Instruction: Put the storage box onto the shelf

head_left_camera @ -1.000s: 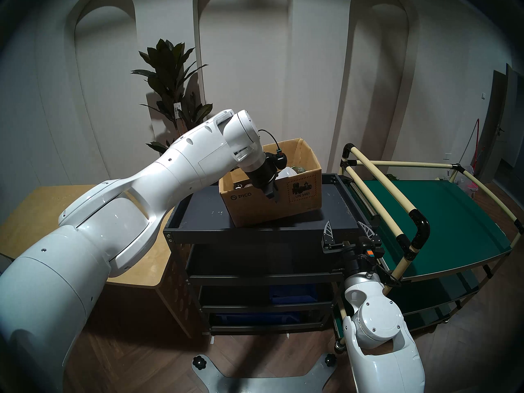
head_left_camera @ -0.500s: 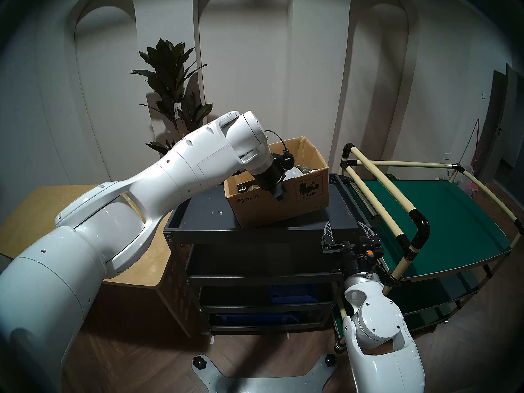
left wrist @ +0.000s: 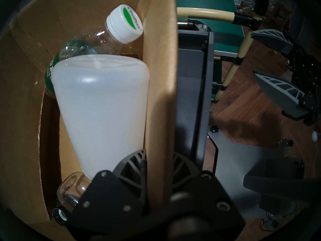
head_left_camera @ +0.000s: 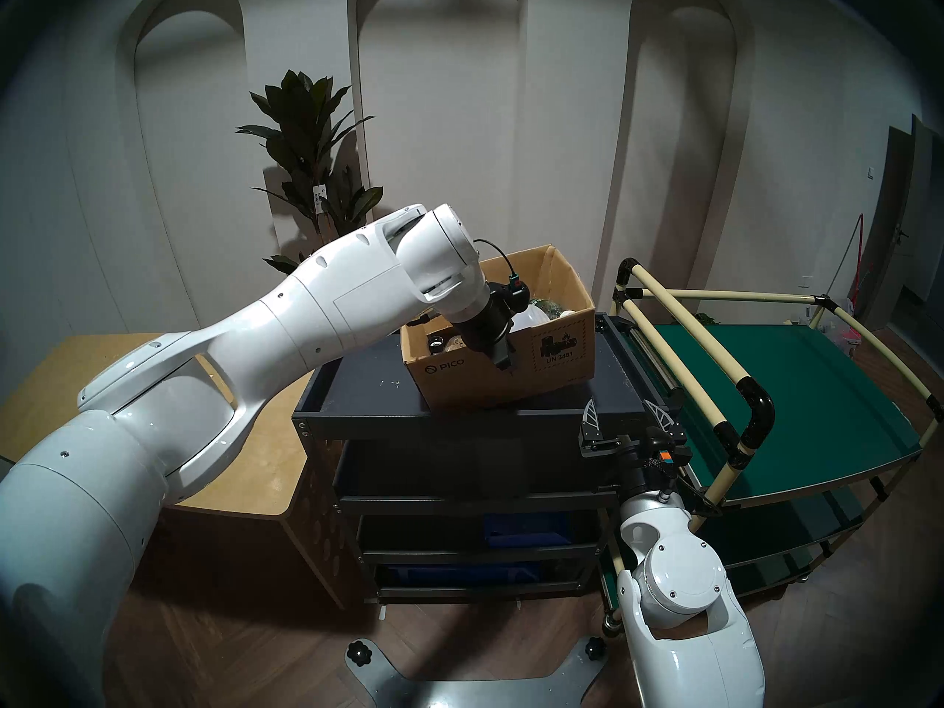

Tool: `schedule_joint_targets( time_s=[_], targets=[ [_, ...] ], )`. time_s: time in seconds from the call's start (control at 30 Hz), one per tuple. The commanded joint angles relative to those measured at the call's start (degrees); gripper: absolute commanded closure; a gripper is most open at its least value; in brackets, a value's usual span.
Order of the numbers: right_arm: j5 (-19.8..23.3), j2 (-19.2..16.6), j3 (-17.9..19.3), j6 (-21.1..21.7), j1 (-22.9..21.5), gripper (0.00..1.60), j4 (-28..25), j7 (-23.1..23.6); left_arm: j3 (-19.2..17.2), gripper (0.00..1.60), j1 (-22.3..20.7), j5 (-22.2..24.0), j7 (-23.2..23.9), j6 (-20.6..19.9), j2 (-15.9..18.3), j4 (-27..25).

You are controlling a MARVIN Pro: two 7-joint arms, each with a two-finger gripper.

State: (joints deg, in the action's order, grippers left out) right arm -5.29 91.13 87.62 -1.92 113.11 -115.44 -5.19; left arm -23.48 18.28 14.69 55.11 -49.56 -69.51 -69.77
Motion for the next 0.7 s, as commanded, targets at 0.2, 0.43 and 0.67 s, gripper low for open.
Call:
schedule_joint_targets(
  time_s=[0.2, 0.43, 0.67],
  targets=[
    [0.0, 0.1, 0.0, -0.3, -0.5, 0.00, -0.9, -0.1, 4.8, 1.60, 0.0, 3.4, 5.6, -1.4, 8.1, -7.5],
    [0.0, 0.1, 0.0, -0.4, -0.5, 0.00, -0.9, 0.0, 6.8, 1.60, -1.3, 5.0, 5.4, -1.5, 10.9, -11.8],
    [0.0, 0.1, 0.0, -0.4, -0.5, 0.00, -0.9, 0.0, 9.2, 1.60, -2.8, 6.5, 5.0, -1.7, 13.3, -15.4]
  ],
)
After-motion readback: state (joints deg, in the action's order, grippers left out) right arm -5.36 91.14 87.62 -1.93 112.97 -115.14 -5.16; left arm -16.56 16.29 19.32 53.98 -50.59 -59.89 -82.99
